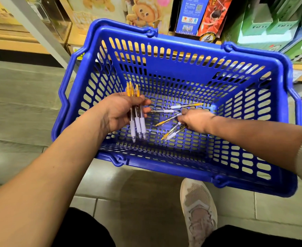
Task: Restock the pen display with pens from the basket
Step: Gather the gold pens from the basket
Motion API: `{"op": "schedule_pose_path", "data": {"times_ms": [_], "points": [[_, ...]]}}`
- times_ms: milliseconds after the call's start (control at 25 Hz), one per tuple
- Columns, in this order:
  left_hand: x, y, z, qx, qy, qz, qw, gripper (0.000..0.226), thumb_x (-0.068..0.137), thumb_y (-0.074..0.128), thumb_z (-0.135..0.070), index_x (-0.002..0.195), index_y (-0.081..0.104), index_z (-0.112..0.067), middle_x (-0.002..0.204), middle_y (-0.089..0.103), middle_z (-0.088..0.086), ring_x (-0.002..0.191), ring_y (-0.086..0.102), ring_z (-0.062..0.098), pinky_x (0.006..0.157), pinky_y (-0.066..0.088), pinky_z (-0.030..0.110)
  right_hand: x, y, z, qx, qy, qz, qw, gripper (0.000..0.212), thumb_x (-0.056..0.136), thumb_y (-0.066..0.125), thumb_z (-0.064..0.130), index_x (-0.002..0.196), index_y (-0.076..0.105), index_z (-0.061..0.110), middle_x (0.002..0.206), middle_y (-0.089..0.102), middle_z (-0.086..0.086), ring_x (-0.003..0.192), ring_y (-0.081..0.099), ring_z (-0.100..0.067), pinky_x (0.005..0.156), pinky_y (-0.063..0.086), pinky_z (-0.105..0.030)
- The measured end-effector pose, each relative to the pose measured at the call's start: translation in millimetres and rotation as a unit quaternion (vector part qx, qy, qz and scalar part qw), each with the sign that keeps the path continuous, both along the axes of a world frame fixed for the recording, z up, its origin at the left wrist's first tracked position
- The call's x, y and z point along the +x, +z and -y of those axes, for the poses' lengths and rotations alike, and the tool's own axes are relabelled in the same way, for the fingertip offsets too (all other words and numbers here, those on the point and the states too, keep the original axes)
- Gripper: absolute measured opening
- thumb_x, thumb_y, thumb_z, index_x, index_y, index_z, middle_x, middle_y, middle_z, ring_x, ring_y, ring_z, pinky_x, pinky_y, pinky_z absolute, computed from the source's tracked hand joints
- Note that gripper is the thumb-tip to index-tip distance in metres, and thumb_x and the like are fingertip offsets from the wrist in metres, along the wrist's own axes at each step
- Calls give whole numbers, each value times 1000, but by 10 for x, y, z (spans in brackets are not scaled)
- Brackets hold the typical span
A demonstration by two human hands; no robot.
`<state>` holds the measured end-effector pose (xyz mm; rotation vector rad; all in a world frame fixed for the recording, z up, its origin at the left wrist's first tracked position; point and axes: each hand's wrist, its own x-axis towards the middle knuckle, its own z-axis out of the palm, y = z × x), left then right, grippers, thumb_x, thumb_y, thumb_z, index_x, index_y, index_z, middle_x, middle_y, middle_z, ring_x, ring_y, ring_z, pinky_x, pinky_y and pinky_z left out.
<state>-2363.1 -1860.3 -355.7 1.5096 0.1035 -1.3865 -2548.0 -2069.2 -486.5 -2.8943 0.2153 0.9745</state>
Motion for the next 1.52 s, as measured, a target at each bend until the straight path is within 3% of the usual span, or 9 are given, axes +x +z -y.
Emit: {"op": "schedule_pose_path", "data": {"times_ms": [160, 400, 520, 800, 960, 1000, 1120, 1200, 1520], "points": [[-3, 6, 20, 8, -5, 1, 1000, 18, 99, 60, -9, 115, 63, -3, 94, 78, 7, 70, 73, 14, 64, 62, 28, 33, -2, 54, 3, 52, -30, 998, 32, 92, 57, -3, 114, 50, 18, 111, 49, -4, 85, 56, -23, 65, 52, -35], [-51, 21, 37, 3, -15, 7, 1000, 23, 98, 60, -11, 120, 63, -4, 109, 77, 10, 81, 75, 17, 71, 63, 31, 402, 606, 121, 207, -46, 35, 977, 8, 92, 67, 44, 99, 67, 41, 86, 66, 15, 74, 60, 5, 71, 48, -14], [-86, 4, 68, 8, -11, 31, 999, 22, 99, 60, -10, 120, 63, -5, 116, 74, 15, 87, 74, 22, 72, 64, 34, 615, 1014, -104, 376, -191, 123, 898, 19, 85, 69, 61, 92, 73, 45, 82, 73, 14, 68, 66, 3, 62, 47, -5], [-79, 1, 34, -2, -35, 10, 999, 23, 106, 47, -14, 115, 66, -4, 95, 78, 9, 86, 75, 20, 74, 63, 34, 915, 1077, -433, 538, -416, 92, 727, 30, 95, 70, 28, 104, 73, -1, 76, 72, -3, 72, 69, -13, 61, 55, -18], [-72, 0, 26, 9, -45, 49, 998, 13, 103, 53, -11, 107, 65, -4, 83, 78, 7, 76, 75, 19, 78, 63, 40, 887, 978, -400, 604, -447, 68, 656, 17, 96, 68, 22, 103, 74, 8, 83, 75, -3, 76, 71, -9, 70, 58, -19], [-76, 4, 29, 16, -46, 55, 997, 12, 103, 54, -9, 105, 64, -4, 83, 78, 7, 73, 75, 18, 78, 62, 40, 854, 924, -363, 589, -441, 67, 674, 16, 96, 68, 24, 102, 74, 11, 83, 76, 0, 76, 71, -7, 69, 57, -18], [-68, 41, 21, 42, -41, 48, 997, 10, 102, 54, -5, 109, 59, -2, 83, 78, 8, 69, 74, 17, 72, 63, 39, 641, 660, -208, 332, -311, 43, 890, 17, 92, 70, 38, 99, 71, 22, 81, 72, 10, 77, 69, -4, 67, 53, -19], [-35, 45, 5, 44, -31, 22, 998, 14, 103, 52, -7, 113, 58, 1, 84, 76, 8, 70, 72, 18, 71, 63, 39, 462, 447, -132, 174, -213, -14, 961, 14, 90, 73, 35, 100, 69, 24, 89, 70, 10, 84, 66, -10, 70, 47, -21], [57, 28, -2, 39, -29, -5, 999, 8, 100, 61, -14, 96, 63, -8, 72, 62, 2, 58, 60, 12, 58, 58, 27, 268, 63, -120, -23, 29, 4, 999, 23, 96, 63, 16, 118, 64, 23, 111, 57, -1, 102, 60, -26, 73, 54, -33]]}}
